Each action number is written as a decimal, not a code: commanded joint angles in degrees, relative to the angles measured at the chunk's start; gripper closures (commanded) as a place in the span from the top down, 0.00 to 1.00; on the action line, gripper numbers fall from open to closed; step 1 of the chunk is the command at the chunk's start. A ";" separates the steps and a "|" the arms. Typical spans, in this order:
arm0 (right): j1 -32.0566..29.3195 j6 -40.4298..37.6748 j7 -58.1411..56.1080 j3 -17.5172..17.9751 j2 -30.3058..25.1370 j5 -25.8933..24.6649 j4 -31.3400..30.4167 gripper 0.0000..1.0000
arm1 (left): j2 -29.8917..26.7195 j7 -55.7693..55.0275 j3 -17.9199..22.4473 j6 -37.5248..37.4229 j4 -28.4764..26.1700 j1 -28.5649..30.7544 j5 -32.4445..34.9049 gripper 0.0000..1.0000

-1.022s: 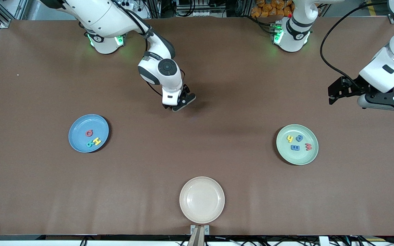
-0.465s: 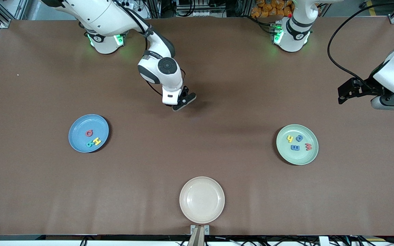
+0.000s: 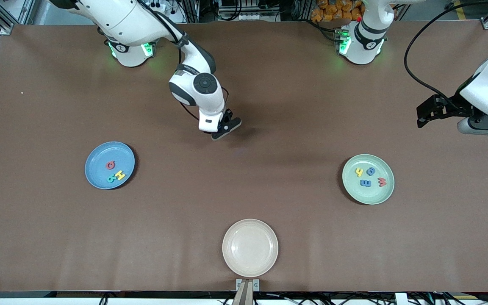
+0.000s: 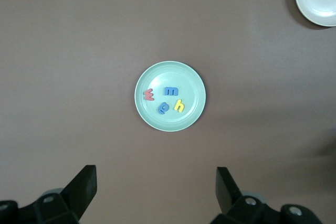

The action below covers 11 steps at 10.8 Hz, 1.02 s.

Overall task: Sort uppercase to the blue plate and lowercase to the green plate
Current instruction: 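Carry the M onto the blue plate and open the right gripper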

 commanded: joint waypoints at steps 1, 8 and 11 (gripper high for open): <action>-2.42 -0.61 0.91 0.37 -1.91 -0.91 1.70 0.00 | -0.70 -0.26 -0.13 -1.24 0.39 0.25 -1.32 1.00; -15.94 -0.62 -1.29 0.20 -2.88 -1.61 6.89 0.00 | -0.61 -0.35 -0.22 -1.24 0.66 0.16 -1.32 1.00; -24.81 -2.97 -5.39 0.28 -3.05 -4.25 6.81 0.00 | -0.43 -0.26 -0.22 -1.24 0.66 -0.28 -1.32 1.00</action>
